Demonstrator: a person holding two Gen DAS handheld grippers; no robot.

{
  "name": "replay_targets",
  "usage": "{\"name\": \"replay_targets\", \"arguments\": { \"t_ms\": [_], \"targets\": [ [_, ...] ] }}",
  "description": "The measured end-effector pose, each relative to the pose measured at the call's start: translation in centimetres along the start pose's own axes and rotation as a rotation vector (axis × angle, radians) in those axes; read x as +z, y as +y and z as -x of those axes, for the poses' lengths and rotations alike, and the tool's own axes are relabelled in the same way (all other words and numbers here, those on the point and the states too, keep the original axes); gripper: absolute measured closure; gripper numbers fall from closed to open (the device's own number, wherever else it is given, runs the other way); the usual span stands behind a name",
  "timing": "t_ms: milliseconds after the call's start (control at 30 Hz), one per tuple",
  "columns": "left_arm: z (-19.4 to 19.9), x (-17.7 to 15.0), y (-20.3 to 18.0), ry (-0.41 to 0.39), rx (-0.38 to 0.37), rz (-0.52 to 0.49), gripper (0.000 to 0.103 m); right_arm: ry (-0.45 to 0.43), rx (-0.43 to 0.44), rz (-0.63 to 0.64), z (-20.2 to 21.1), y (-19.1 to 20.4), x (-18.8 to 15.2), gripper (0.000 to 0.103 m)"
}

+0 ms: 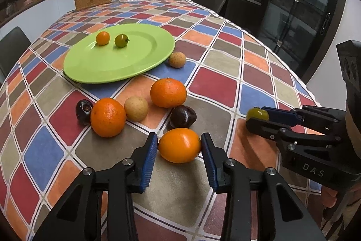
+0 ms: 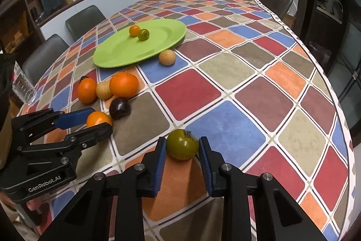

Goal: Organize fruits
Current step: 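Carry both fruits over the green plate and open both grippers to release them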

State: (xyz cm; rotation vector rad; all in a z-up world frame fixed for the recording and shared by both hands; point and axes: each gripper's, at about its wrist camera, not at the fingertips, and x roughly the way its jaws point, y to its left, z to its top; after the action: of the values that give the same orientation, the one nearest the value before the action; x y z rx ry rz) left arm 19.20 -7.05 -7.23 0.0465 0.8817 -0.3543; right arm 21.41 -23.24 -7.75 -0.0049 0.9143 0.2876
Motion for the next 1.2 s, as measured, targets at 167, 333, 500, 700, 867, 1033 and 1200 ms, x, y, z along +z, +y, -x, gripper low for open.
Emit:
{"name": "replay_targets", "arguments": {
  "t_ms": [167, 333, 500, 700, 867, 1033, 1200],
  "targets": [
    [1.5, 0.2, -0.2, -0.033, -0.003, -0.004, 0.064, -0.025, 0.014, 0.01, 1.3, 0.8, 0.1, 0.073],
    [3.4, 0.4, -0.4, -0.074, 0.001, -0.009, 0.064, -0.06, 0.02, 0.024, 2.9, 1.6, 0.4, 0.073],
    [5.7, 0.6, -0.4, -0.122, 0.003, -0.01, 0.064, -0.101, 0.026, 0.039, 4.6, 2.4, 0.9, 0.073],
    [8.2, 1.1, -0.3, -0.177, 0.009, -0.008, 0.064, -0.15, 0.04, 0.055, 6.4, 3.5, 1.6, 0.073],
    [9.8, 1.9, 0.3, -0.222, 0.026, -0.008, 0.064, -0.196, 0.055, 0.067, 7.7, 4.4, 2.7, 0.073],
    [10.8, 2.9, 1.2, -0.26, 0.047, 0.002, 0.064, -0.242, 0.07, 0.077, 8.5, 5.2, 4.3, 0.073],
    [11.2, 4.1, 2.4, -0.295, 0.075, -0.001, 0.064, -0.269, 0.086, 0.096, 8.4, 6.1, 6.2, 0.073]
  ]
}}
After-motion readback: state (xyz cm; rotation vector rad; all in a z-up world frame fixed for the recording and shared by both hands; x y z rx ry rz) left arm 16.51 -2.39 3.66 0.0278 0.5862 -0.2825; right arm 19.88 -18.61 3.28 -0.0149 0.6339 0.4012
